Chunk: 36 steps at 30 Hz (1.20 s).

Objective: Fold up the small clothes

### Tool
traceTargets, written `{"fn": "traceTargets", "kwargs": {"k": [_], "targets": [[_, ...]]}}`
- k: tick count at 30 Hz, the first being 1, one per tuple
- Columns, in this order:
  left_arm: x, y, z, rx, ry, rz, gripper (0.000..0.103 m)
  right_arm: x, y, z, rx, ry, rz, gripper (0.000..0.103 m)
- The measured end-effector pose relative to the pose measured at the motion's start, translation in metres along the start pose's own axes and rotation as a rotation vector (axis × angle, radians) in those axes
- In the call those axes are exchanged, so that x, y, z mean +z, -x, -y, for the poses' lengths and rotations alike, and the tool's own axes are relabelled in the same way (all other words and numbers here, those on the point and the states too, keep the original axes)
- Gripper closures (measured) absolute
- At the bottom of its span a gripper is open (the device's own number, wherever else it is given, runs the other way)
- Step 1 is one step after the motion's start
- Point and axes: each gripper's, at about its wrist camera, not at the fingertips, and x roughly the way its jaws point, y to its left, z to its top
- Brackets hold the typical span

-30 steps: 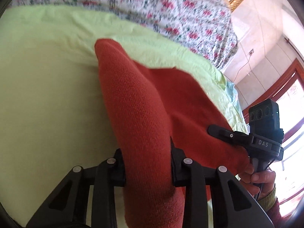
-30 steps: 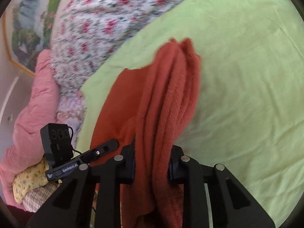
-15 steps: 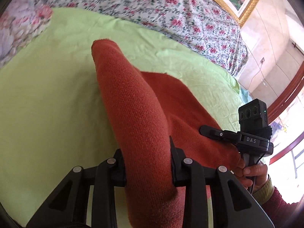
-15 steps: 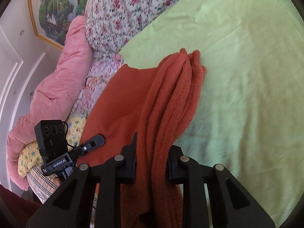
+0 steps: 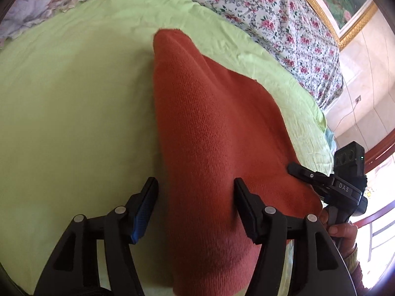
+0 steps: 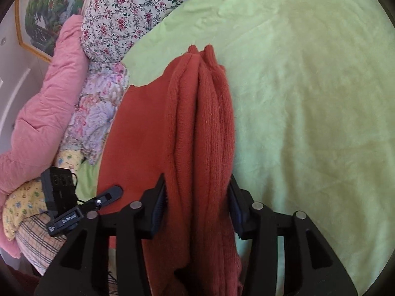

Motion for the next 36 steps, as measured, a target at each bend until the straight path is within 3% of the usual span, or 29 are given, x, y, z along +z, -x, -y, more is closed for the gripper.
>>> {"fn": "traceTargets", "kwargs": {"k": [4, 6, 10, 13, 18, 19, 20, 25, 29, 36], "targets": [[0.006, 0.024, 0.001, 0.060, -0.008, 0.058, 0.042, 0.012, 0.028, -0.016, -0.111, 0.062, 0.088, 0.056], [0.012, 0.036, 0.007, 0.095, -0.026, 0.098, 0.044, 0.021, 0.035, -0.026, -0.111, 0.097, 0.128, 0.056], [0.023, 0.044, 0.018, 0.103, -0.064, 0.134, 0.045, 0.042, 0.019, -0.048, -0.099, 0.172, 0.111, 0.058], [0.028, 0.040, 0.027, 0.098, -0.099, 0.137, 0.054, 0.056, -0.007, -0.051, -0.142, 0.191, 0.074, 0.061], [0.031, 0.020, 0.043, 0.025, -0.176, 0.109, 0.059, 0.070, -0.039, -0.032, -0.130, 0.132, 0.002, 0.073], [0.031, 0.015, 0.043, 0.045, -0.183, 0.100, 0.059, 0.071, -0.041, -0.028, -0.118, 0.119, -0.007, 0.079], [0.033, 0.010, 0.042, 0.059, -0.181, 0.086, 0.059, 0.072, -0.043, -0.023, -0.102, 0.101, -0.015, 0.092], [0.038, 0.001, 0.041, 0.018, -0.192, 0.052, 0.059, 0.081, -0.009, -0.027, -0.041, 0.098, 0.106, 0.093], [0.030, -0.010, 0.046, 0.074, -0.231, 0.030, 0.057, 0.077, -0.032, -0.013, -0.149, 0.103, 0.021, 0.093], [0.007, 0.035, 0.044, 0.062, -0.250, 0.051, 0.054, 0.054, -0.002, -0.022, -0.145, 0.084, 0.055, 0.088]]}}
